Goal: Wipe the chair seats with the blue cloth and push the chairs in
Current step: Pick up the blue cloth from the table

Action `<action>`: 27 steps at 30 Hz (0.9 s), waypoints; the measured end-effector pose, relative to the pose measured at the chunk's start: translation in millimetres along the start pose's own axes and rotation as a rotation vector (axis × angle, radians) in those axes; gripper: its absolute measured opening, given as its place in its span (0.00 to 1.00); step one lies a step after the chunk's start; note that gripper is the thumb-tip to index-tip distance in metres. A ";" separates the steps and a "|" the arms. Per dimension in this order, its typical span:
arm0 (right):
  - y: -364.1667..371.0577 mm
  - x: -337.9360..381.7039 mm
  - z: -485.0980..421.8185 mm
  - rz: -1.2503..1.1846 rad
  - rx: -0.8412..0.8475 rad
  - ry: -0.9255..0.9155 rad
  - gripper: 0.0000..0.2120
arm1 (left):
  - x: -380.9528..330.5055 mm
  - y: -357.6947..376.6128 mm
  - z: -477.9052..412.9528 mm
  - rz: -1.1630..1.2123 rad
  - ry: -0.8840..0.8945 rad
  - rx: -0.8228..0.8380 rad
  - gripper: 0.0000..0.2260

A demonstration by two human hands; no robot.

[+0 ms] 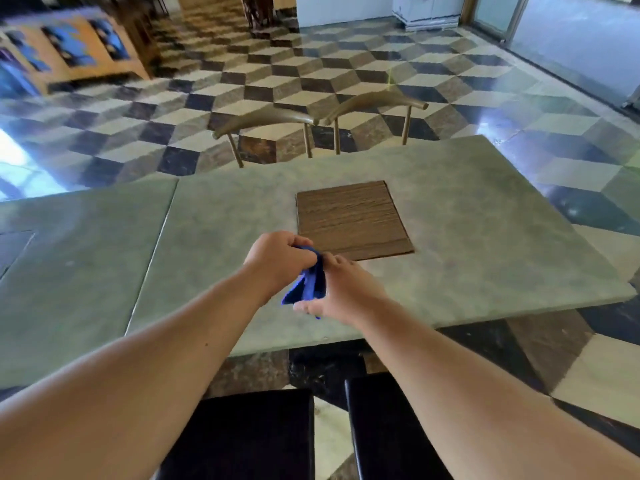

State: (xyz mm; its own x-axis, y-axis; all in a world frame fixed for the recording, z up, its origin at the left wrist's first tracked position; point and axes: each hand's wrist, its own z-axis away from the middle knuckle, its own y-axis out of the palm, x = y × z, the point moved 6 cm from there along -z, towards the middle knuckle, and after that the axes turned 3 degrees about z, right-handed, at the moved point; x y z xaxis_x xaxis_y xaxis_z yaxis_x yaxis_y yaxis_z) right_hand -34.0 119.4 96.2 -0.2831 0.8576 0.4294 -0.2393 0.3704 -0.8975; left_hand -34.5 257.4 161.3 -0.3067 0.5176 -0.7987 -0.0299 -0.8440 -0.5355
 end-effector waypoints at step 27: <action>209.9 341.5 34.1 0.085 0.215 -0.021 0.16 | 370.7 -285.9 138.3 -0.480 0.029 -0.005 0.09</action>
State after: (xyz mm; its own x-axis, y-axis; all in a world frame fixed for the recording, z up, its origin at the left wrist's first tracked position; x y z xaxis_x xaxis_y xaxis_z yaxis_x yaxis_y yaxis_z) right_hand -212.6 477.9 57.8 -0.3292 0.8740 0.3575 -0.4058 0.2109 -0.8893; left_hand -271.2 671.2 56.3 -0.2329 0.8522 -0.4685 -0.1566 -0.5083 -0.8468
